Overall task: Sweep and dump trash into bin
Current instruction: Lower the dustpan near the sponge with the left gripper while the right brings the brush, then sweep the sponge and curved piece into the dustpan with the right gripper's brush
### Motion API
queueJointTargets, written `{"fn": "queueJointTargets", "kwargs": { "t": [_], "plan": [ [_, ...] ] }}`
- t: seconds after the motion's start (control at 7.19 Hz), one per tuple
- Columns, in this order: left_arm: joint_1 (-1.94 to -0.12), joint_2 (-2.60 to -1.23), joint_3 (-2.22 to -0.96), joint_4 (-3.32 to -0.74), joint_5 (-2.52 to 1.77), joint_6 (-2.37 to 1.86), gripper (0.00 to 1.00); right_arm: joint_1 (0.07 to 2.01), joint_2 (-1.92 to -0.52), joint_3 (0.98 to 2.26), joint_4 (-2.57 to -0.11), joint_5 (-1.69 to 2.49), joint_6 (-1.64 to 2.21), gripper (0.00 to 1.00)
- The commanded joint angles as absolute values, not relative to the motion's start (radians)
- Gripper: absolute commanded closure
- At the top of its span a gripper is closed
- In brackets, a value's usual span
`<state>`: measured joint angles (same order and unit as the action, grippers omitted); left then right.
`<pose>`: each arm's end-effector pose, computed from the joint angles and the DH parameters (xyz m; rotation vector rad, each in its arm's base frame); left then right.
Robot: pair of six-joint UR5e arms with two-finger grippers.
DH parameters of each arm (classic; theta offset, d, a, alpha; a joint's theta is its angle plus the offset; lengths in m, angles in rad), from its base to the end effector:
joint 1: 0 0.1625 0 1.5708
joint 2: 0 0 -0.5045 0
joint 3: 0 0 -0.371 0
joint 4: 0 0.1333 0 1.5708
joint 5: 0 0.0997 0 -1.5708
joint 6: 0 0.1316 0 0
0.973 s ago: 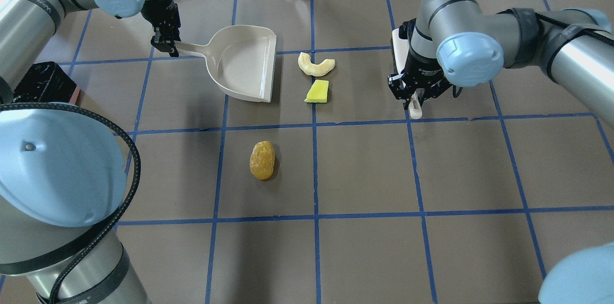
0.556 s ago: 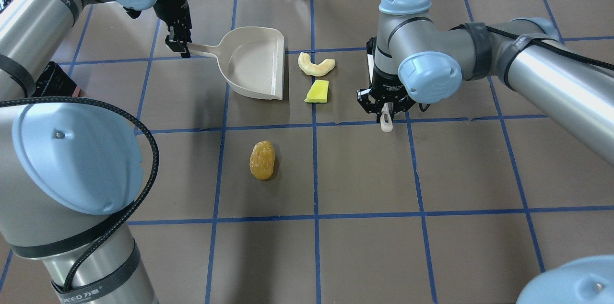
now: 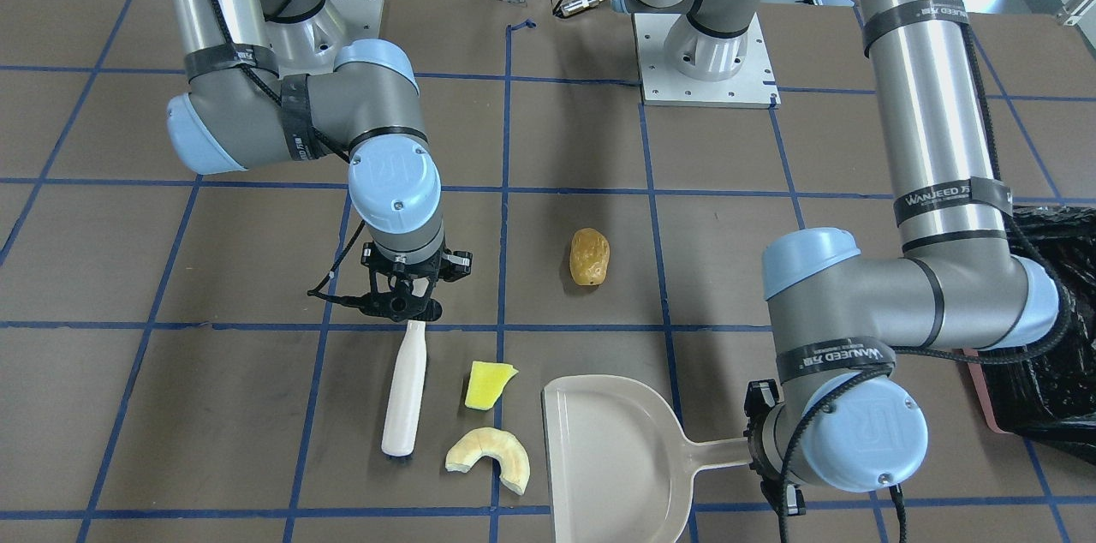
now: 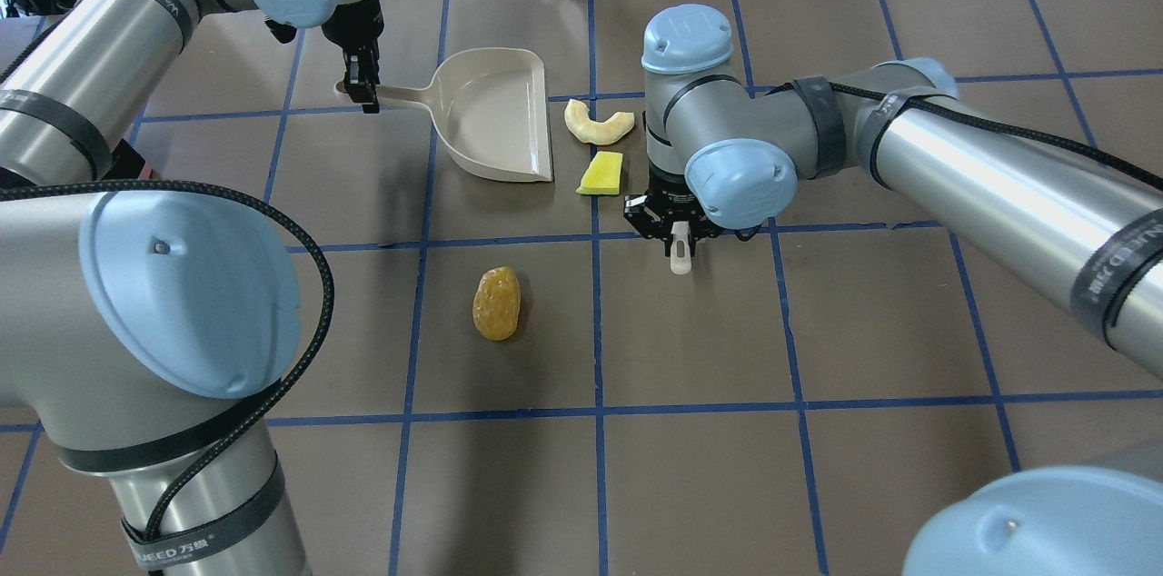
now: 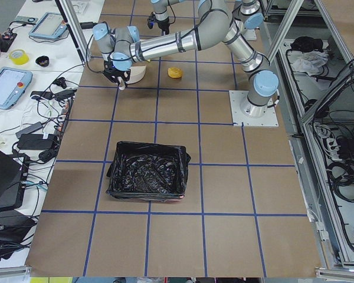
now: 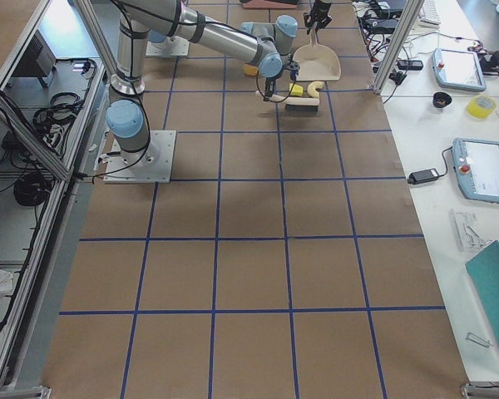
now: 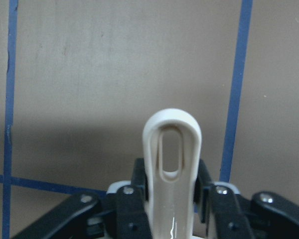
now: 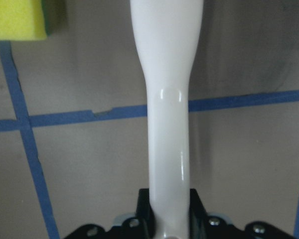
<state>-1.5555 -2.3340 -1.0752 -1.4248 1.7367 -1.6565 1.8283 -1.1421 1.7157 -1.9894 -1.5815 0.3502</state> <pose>-0.0995 -0.7914 0.2880 -2.1707 1.9819 -0.0568 0.2802 -0.5462 0.2746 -0.1413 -3.0737 -0.2231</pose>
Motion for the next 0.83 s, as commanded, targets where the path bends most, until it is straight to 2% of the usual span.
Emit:
{"fn": "queueJointTargets", "kwargs": {
  "t": [0.0, 0.42, 0.69],
  "plan": [
    [-1.594, -2.319, -1.087, -1.411, 1.776, -1.754, 1.00, 1.839, -1.121, 1.689, -2.034, -1.589, 0.388, 1.00],
    [-1.651, -2.234, -1.269, -1.300, 1.801, -1.744, 1.00, 1.839, -1.095, 1.655, -2.043, -1.572, 0.446, 1.00],
    [-1.638, -2.209, -1.279, -1.295, 1.809, -1.628, 1.00, 1.862, -1.088, 1.651, -2.040, -1.566, 0.462, 1.00]
  ]
}}
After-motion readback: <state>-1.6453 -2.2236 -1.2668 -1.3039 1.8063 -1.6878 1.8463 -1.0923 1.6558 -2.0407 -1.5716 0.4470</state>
